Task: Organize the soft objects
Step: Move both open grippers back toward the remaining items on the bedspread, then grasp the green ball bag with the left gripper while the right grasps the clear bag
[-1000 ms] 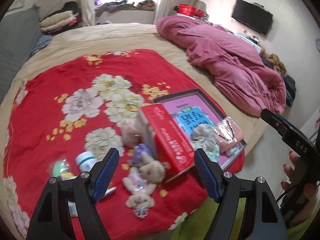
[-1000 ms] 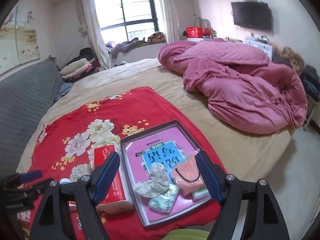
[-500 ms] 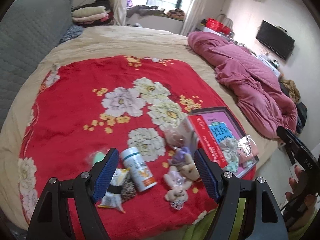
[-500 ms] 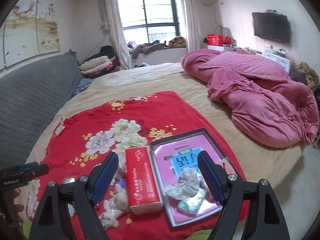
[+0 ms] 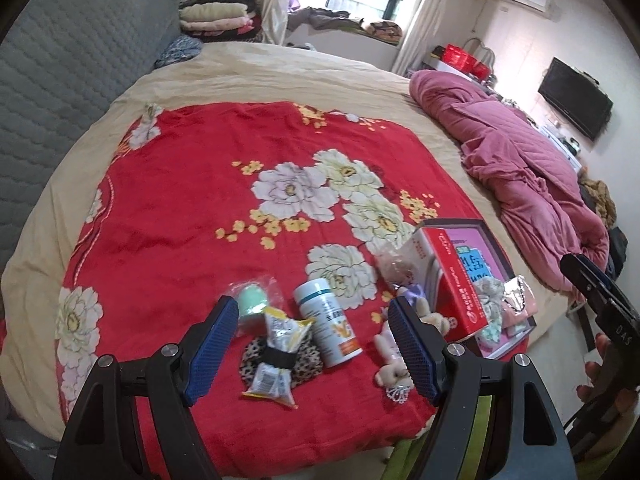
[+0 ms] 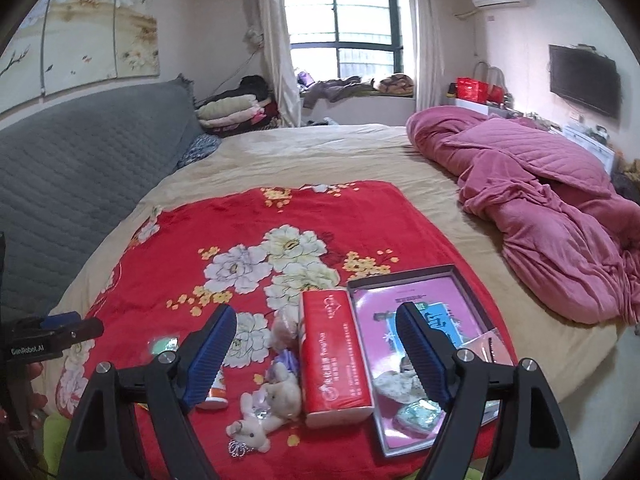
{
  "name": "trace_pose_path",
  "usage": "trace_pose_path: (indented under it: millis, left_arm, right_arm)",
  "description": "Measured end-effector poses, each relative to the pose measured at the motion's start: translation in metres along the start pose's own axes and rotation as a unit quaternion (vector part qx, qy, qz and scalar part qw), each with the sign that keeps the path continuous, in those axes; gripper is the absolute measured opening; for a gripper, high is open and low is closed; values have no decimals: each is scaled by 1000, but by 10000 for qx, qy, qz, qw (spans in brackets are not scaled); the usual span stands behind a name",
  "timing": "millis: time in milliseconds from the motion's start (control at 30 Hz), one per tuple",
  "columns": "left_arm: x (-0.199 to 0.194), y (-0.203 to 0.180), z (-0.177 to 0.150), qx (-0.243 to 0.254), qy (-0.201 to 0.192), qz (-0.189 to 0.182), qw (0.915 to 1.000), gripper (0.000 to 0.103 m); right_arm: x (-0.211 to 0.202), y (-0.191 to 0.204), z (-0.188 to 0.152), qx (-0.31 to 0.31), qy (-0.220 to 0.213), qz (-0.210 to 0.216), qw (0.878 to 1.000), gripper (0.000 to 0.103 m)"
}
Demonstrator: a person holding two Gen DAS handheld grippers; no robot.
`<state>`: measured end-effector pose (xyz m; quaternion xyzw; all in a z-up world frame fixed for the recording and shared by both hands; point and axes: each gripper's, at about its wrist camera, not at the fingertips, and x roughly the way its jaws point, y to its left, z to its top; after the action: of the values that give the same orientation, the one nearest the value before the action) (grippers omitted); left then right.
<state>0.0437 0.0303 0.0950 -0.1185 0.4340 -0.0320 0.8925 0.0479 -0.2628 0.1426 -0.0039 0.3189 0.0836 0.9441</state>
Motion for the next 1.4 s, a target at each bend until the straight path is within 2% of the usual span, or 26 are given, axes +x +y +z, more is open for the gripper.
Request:
trace_pose_path:
  millis: [400, 667, 1000, 1200, 1400]
  left_arm:
    - [25, 42, -17, -341, 280, 215, 9988, 79]
    - [73, 60, -31, -514, 708, 316, 9957, 79]
    - [127, 69, -27, -602, 1032, 286, 9924, 79]
    - [152, 78, -18, -763, 1130, 221, 9904, 79]
    - [165, 87, -11, -872, 1170, 118, 9892, 78]
  right_arm:
    - [27, 37, -14, -385, 292, 267, 9985, 81]
    - [60, 47, -27, -594, 615, 225, 9961, 81]
    - [117, 62, -30, -957, 982, 138, 9905, 81]
    - [169, 82, -31, -1431, 1298, -155, 9810, 81]
    - [219, 104, -44, -2152, 1761, -719, 9579, 81]
